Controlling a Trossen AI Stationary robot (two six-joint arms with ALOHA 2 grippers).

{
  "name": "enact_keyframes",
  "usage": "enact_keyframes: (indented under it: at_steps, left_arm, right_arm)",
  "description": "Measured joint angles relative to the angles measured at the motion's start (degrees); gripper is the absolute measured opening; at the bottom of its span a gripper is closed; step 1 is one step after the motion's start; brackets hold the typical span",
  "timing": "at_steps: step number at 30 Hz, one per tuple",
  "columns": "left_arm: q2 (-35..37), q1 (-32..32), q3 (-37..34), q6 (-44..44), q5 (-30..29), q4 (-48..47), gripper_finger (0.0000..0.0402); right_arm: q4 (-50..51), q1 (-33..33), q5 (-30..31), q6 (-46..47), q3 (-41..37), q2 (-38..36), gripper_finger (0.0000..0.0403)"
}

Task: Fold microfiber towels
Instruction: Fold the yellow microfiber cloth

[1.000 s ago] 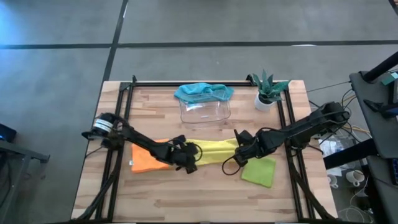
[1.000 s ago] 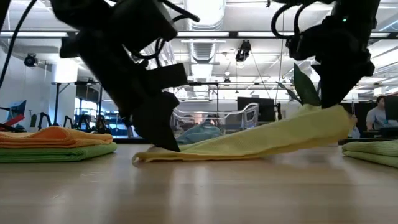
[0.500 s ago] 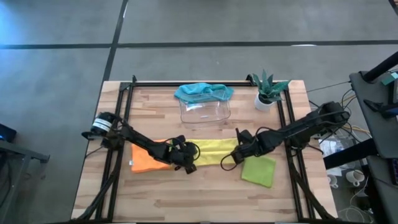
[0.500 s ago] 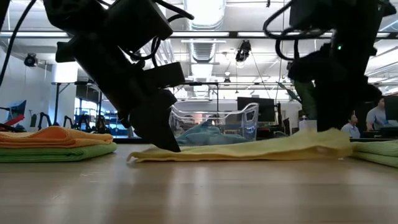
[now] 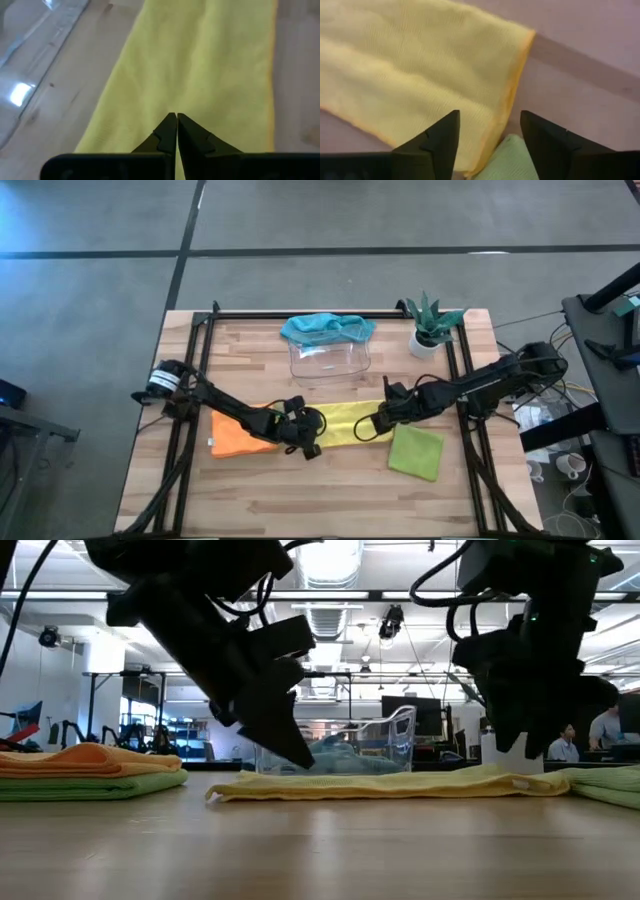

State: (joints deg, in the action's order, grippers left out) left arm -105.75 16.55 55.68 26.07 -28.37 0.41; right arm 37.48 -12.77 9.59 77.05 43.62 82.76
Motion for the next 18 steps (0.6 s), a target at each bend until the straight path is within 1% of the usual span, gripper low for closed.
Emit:
enact_keyframes:
  at_steps: [5, 8, 10, 12, 14, 16, 18]
  left_arm:
    - [0.00, -0.06, -0.63, -0.56, -0.29, 0.81, 0.0000]
    - [0.00, 0.00, -0.86, -0.54, -0.30, 0.67, 0.0005]
    - [0.04, -0.06, -0.85, -0.96, -0.56, 0.74, 0.0018]
    - [0.04, -0.06, -0.85, -1.17, -0.60, 0.93, 0.0039]
    - [0.04, -0.06, -0.85, -1.17, -0.62, 1.07, 0.0067]
    - [0.04, -0.06, -0.85, -1.13, -0.65, 1.11, 0.0097]
    - [0.04, -0.06, -0.85, -1.10, -0.71, 1.40, 0.0131]
  right_arm:
    - [-1.95, 0.28, -0.77, 0.43, -0.55, 4.00, 0.0220]
    - [-1.96, 0.72, -1.44, 1.05, -0.34, 7.14, 0.0215]
    - [-2.32, 0.72, -1.89, 1.20, -0.28, 8.40, 0.0205]
    - [-2.22, 0.74, -2.44, 1.24, -0.16, 9.15, 0.0191]
    - [-1.67, 0.72, -2.52, 0.84, 0.22, 9.16, 0.0168]
    - [-1.25, 0.76, -2.52, -0.27, 0.63, 8.47, 0.0136]
    - [-2.03, 1.05, -2.31, -1.65, 1.05, 7.98, 0.0095]
